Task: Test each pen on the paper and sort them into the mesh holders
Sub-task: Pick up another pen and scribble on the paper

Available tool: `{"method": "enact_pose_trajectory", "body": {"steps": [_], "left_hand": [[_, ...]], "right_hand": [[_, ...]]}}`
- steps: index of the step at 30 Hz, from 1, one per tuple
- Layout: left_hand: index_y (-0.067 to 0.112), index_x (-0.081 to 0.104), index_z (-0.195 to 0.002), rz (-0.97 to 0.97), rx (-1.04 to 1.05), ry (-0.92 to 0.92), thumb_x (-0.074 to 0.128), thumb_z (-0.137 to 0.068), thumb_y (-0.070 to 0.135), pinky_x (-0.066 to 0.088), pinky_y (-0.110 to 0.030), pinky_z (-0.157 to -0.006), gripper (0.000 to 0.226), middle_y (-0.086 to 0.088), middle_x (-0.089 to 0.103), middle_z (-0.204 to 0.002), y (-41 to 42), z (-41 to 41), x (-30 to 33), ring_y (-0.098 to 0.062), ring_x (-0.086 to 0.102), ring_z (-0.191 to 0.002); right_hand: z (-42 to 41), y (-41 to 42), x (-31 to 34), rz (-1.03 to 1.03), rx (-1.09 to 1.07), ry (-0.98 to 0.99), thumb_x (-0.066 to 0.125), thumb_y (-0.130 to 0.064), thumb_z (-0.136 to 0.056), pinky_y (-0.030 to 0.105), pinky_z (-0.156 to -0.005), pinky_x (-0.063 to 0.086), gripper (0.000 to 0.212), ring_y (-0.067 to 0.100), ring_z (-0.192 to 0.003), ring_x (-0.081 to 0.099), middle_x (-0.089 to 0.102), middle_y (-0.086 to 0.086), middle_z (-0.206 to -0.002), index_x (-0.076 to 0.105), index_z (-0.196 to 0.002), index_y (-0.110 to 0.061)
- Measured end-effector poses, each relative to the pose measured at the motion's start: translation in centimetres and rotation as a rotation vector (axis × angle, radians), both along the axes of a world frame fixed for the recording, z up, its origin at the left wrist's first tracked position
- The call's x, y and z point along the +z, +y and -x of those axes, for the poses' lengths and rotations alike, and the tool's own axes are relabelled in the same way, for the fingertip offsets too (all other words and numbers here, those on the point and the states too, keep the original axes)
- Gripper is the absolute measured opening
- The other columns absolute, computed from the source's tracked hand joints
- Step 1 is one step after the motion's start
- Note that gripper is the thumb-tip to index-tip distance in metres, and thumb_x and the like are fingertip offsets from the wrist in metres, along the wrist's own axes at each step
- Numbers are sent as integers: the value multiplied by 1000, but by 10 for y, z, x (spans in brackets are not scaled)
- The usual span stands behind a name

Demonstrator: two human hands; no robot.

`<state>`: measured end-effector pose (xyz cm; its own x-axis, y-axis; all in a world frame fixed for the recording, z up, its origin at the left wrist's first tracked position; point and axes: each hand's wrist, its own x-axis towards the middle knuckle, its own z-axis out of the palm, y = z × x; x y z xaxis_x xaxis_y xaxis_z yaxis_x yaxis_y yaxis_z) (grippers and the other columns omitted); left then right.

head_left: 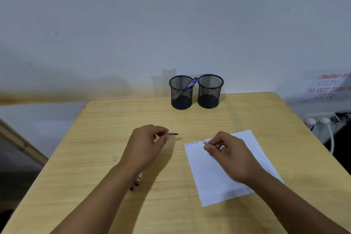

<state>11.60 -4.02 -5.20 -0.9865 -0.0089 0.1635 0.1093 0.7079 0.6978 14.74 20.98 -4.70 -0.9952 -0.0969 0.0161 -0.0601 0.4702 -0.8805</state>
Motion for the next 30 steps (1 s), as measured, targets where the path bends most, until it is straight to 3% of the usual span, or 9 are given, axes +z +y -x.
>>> {"method": "enact_pose_trajectory", "body": {"steps": [3, 5, 7, 10, 14, 17, 22, 26, 30], "left_hand": [[27, 74, -111, 139, 66, 2, 65, -91, 30, 48, -27, -79, 22, 15, 72, -94, 4, 5, -7, -9, 60, -86], [30, 74, -108, 258, 78, 28, 58, -93, 34, 50, -33, -80, 22, 11, 72, -91, 6, 7, -15, -16, 61, -88], [34, 75, -92, 431, 95, 71, 50, -94, 38, 48, -36, -76, 25, 10, 68, -75, 10, 6, -22, -18, 58, -77], [36, 68, -82, 567, 135, 123, 44, -95, 44, 44, -38, -79, 28, 10, 57, -64, 14, 6, -31, -17, 52, -69], [42, 68, -108, 549, 158, 157, 51, -94, 44, 41, -37, -79, 22, 14, 66, -83, 17, 5, -36, -19, 56, -82], [37, 63, -124, 465, 129, 180, 58, -89, 40, 43, -38, -80, 35, 13, 66, -102, 24, -3, -34, -20, 56, -93], [35, 67, -119, 274, -48, 134, 50, -82, 54, 43, -30, -84, 45, 16, 61, -105, 52, -29, -29, -14, 49, -96], [36, 65, -107, 382, -156, 55, 50, -77, 65, 41, -37, -90, 44, 16, 55, -113, 58, -33, -39, -16, 45, -108], [36, 62, -117, 395, -185, 63, 50, -77, 67, 38, -37, -90, 52, 14, 52, -122, 54, -35, -47, -17, 42, -114]], "right_hand": [[-3, 2, -3, 67, -36, -43, 69, -31, -88, 48, -71, 54, 16, 32, -68, 61, 68, -5, -72, 63, -77, -21], [-4, 3, -3, 101, -49, -83, 68, -31, -89, 45, -68, 53, 14, 34, -72, 63, 70, -7, -75, 65, -80, -21], [-5, 5, -4, 164, -62, -125, 66, -27, -91, 35, -58, 44, 12, 24, -56, 54, 71, -3, -76, 65, -81, -19], [-8, 6, -4, 294, -89, -209, 62, -16, -93, 25, -51, 38, 8, 14, -52, 43, 71, 2, -77, 64, -86, -13], [-12, 7, -7, 374, -111, -249, 59, -6, -91, 26, -50, 37, 11, 17, -53, 42, 68, 13, -81, 66, -86, -13], [-13, 8, -8, 351, -117, -231, 59, -6, -90, 30, -51, 43, 10, 19, -53, 50, 69, 20, -86, 66, -92, -12], [-12, 10, -7, 389, -144, -181, 66, -7, -90, 38, -62, 60, 18, 24, -63, 68, 68, 14, -81, 64, -103, -19], [-10, 11, -6, 470, -239, -183, 59, -7, -95, 36, -68, 61, 18, 23, -71, 73, 71, 14, -88, 73, -98, -17], [-5, 13, -9, 691, -249, -232, 54, 0, -95, 40, -85, 56, 27, 27, -96, 74, 76, 13, -100, 72, -107, -16]]}}
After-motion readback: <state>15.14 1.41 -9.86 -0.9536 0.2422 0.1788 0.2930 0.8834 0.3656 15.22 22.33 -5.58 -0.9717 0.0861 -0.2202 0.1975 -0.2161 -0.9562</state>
